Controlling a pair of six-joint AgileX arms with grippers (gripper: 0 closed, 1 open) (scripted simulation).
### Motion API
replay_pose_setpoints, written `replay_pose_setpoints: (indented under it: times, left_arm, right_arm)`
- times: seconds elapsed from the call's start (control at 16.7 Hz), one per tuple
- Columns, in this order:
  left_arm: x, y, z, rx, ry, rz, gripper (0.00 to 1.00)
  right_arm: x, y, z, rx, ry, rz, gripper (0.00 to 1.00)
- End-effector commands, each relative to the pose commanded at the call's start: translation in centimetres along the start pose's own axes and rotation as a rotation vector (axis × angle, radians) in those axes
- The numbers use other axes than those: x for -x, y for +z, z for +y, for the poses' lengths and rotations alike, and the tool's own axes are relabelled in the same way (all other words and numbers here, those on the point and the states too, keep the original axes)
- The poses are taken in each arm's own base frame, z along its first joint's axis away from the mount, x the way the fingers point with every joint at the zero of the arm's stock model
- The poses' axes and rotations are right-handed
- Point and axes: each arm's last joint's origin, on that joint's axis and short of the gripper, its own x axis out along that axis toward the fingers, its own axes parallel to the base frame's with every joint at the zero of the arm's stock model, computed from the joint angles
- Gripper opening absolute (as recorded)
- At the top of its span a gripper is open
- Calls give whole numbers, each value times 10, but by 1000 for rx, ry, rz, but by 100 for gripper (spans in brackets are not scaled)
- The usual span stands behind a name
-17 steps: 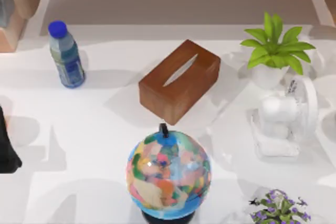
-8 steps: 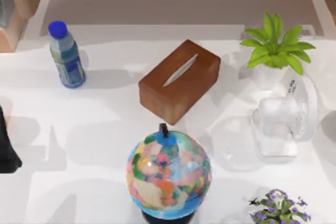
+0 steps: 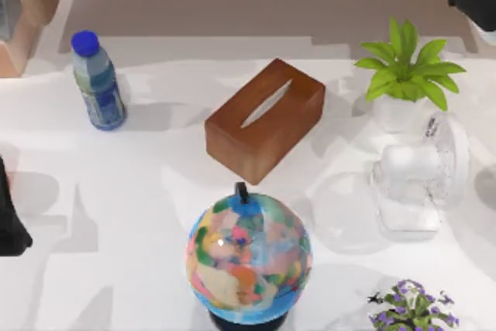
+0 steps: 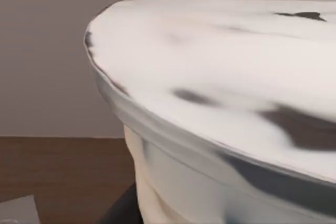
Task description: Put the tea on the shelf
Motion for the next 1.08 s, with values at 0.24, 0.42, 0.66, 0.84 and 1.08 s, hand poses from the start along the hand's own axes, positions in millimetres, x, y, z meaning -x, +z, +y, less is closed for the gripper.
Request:
replay_pose_setpoints:
  times: [0.24, 0.42, 0.66, 0.84, 1.08]
  left_arm:
    - [0, 0, 0, 0, 0, 0, 100]
    - [0, 0, 0, 0, 0, 0, 100]
    - [0, 0, 0, 0, 0, 0, 100]
    - [0, 0, 0, 0, 0, 0, 100]
    - [0, 0, 0, 0, 0, 0, 100]
  right_arm:
    - [-4, 8, 9, 8, -50, 18, 0]
    - [-4, 9, 9, 9, -51, 18, 0]
    - [-8, 5, 7, 9, -52, 21, 0]
    - [-26, -6, 9, 8, -51, 20, 0]
    - [-45, -20, 8, 8, -51, 18, 0]
